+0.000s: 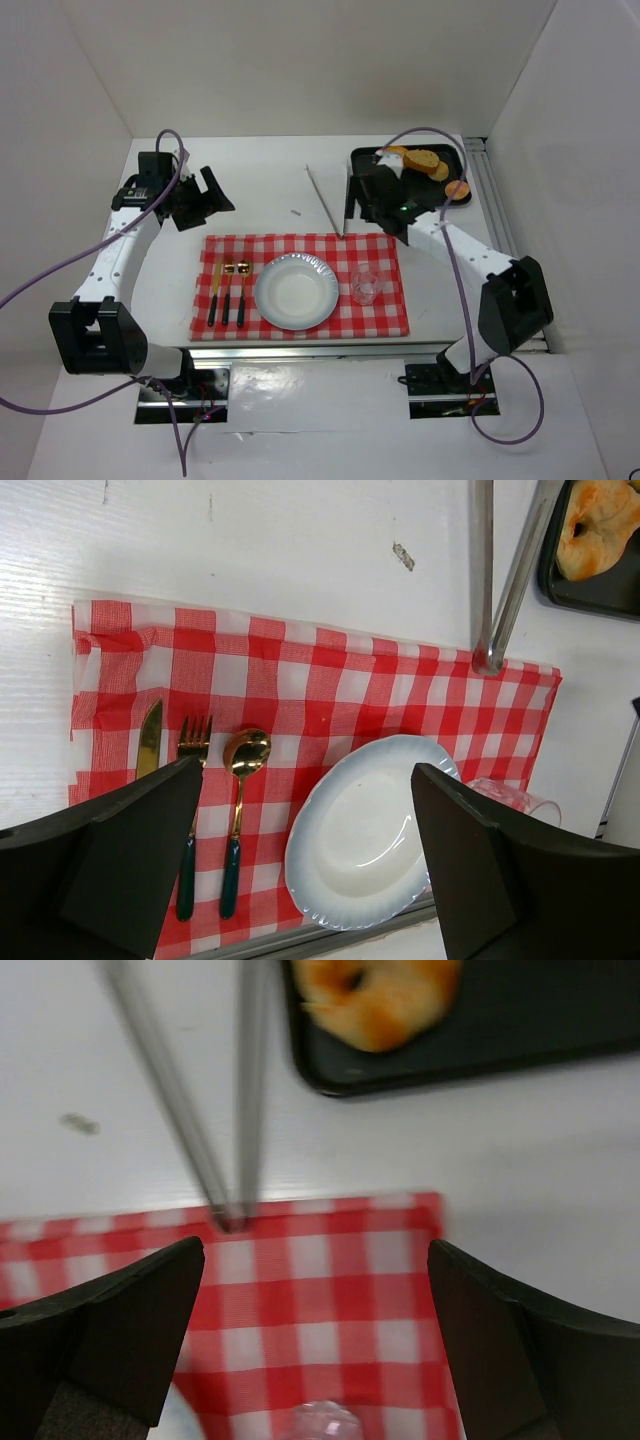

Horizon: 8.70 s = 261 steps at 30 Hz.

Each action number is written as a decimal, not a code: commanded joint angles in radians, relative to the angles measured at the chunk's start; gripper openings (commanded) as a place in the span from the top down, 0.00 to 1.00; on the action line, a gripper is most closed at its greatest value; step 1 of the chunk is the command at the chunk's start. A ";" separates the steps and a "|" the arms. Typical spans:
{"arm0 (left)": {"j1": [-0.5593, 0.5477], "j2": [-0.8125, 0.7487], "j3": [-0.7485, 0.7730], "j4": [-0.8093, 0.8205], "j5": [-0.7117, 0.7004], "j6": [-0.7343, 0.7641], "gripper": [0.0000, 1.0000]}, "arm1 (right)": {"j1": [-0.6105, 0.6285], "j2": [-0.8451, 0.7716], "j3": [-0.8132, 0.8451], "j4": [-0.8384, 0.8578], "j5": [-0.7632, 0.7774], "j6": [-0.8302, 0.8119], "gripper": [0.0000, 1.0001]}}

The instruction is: Place the bread

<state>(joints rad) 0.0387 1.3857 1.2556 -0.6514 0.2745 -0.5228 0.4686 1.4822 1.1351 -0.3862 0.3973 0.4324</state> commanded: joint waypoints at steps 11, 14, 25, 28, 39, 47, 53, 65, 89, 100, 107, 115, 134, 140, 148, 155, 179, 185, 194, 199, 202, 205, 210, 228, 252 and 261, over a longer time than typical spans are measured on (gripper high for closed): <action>0.007 -0.025 -0.001 0.018 0.008 0.010 0.01 | 0.154 0.498 0.396 0.075 -0.069 -0.127 0.00; 0.007 -0.014 -0.001 0.018 0.008 0.010 0.01 | 0.154 0.552 0.405 0.066 -0.058 -0.127 0.00; 0.007 0.006 0.008 0.018 -0.001 0.020 0.01 | 0.116 0.670 0.437 0.101 -0.049 -0.116 0.00; 0.007 0.015 0.018 0.018 -0.001 0.020 0.01 | 0.091 0.713 0.463 0.150 -0.073 -0.138 0.00; 0.007 0.015 0.036 0.009 -0.012 0.020 0.01 | 0.058 0.828 0.566 0.236 -0.135 -0.170 0.28; 0.007 0.004 0.045 0.009 -0.012 0.020 0.01 | 0.076 0.640 0.520 0.277 -0.123 -0.192 0.63; 0.007 -0.005 0.045 0.009 -0.021 0.020 0.01 | 0.024 0.396 0.444 0.207 -0.228 -0.144 0.63; 0.007 -0.005 0.027 0.018 -0.012 0.020 0.01 | -0.309 -0.017 0.080 0.015 -0.371 -0.054 0.58; 0.007 0.013 0.027 0.027 0.008 0.010 0.01 | -0.476 0.090 0.006 0.142 -0.696 -0.078 0.34; 0.007 0.013 0.027 0.027 0.017 0.001 0.01 | -0.432 0.236 0.069 0.184 -0.664 -0.087 0.40; 0.007 0.013 0.027 0.027 0.017 0.001 0.01 | -0.423 0.135 0.058 0.184 -0.586 -0.078 0.70; 0.007 0.013 0.027 0.027 0.026 0.001 0.01 | -0.386 -0.103 0.040 0.060 -0.561 -0.079 0.75; 0.007 -0.017 0.047 0.009 0.006 0.001 0.01 | 0.367 -0.283 -0.209 -0.140 -0.598 -0.067 0.75; 0.007 -0.017 0.047 0.009 0.006 0.001 0.01 | 0.413 -0.258 -0.169 -0.189 -0.505 -0.067 0.47; 0.007 -0.017 0.047 0.009 0.006 0.001 0.01 | 0.378 -0.290 -0.052 -0.278 -0.411 -0.080 0.34; 0.007 0.001 0.047 0.009 0.019 0.001 0.01 | 0.339 -0.321 0.014 -0.260 -0.111 -0.014 0.40; 0.007 0.036 0.039 0.013 0.019 0.007 0.01 | -0.555 0.107 0.137 -0.016 -0.227 -0.093 0.41; 0.007 0.045 0.039 0.013 0.019 0.007 0.01 | -0.565 0.132 0.161 -0.025 -0.213 -0.083 0.39; 0.007 0.045 0.048 0.013 0.019 0.007 0.01 | -0.565 0.122 0.149 -0.025 -0.160 -0.093 0.38; 0.007 0.055 0.048 0.022 0.019 0.007 0.01 | -0.576 0.154 0.149 -0.025 -0.161 -0.103 0.38; 0.007 0.055 0.048 0.022 0.019 0.007 0.01 | -0.585 0.176 0.149 -0.016 -0.172 -0.103 0.38; 0.007 0.055 0.048 0.022 0.019 0.007 0.01 | -0.596 0.199 0.170 -0.016 -0.207 -0.093 0.36; 0.007 0.055 0.048 0.022 0.019 0.007 0.01 | -0.596 0.225 0.181 -0.006 -0.218 -0.093 0.39; 0.007 0.046 0.048 0.022 0.019 0.007 0.01 | -0.596 0.110 0.181 -0.025 -0.238 -0.093 0.91; 0.007 0.036 0.048 0.022 0.009 0.007 0.01 | -0.578 0.030 0.203 -0.036 -0.396 -0.093 1.00; 0.007 0.045 0.057 0.022 0.019 0.007 0.01 | -0.527 -0.020 0.233 -0.092 -0.489 -0.103 1.00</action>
<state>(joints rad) 0.0387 1.4387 1.2671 -0.6510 0.2779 -0.5259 -0.0650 1.5021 1.3205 -0.4652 -0.0254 0.3424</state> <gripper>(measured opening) 0.992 0.285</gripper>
